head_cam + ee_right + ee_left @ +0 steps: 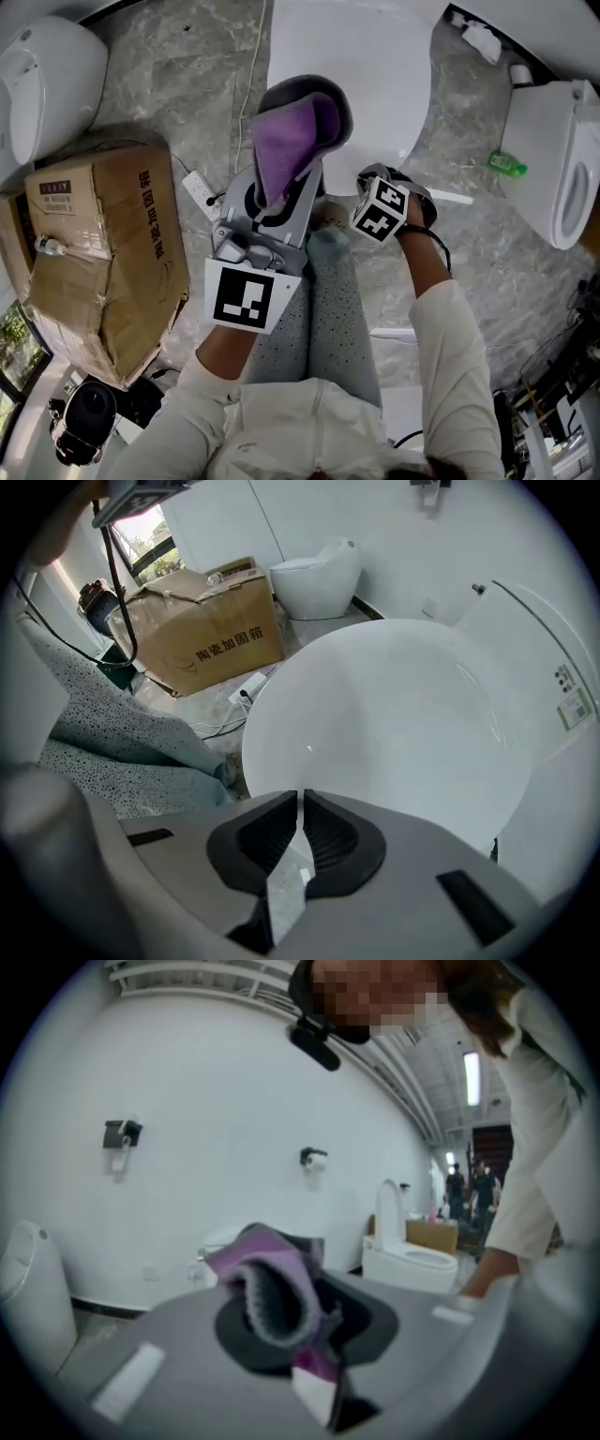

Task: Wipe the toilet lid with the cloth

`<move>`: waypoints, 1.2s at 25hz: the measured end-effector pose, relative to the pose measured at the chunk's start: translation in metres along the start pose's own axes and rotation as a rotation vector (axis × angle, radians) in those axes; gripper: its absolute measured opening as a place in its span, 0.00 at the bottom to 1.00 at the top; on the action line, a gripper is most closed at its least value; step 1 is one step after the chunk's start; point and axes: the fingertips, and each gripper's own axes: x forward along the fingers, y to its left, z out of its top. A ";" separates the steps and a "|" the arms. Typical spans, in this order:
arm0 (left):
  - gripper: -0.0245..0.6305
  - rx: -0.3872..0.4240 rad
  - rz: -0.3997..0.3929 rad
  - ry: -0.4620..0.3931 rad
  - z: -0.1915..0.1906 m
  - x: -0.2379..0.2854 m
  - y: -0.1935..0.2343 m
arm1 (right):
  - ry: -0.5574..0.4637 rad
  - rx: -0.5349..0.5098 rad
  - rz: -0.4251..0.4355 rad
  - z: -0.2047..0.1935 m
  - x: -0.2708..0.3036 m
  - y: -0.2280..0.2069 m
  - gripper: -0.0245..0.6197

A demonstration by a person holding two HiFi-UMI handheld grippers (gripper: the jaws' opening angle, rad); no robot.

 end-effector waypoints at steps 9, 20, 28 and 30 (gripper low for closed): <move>0.11 0.035 -0.047 0.046 -0.005 0.027 -0.001 | -0.071 0.140 -0.056 0.006 -0.017 0.004 0.06; 0.11 0.026 -0.073 0.196 -0.065 0.117 0.021 | -0.254 0.299 -0.188 0.023 -0.124 -0.023 0.06; 0.11 0.037 -0.064 0.366 -0.131 0.185 0.053 | -0.271 0.394 -0.198 0.022 -0.156 -0.048 0.06; 0.11 0.049 -0.052 0.410 -0.143 0.196 0.061 | -0.277 0.402 -0.201 0.021 -0.158 -0.053 0.06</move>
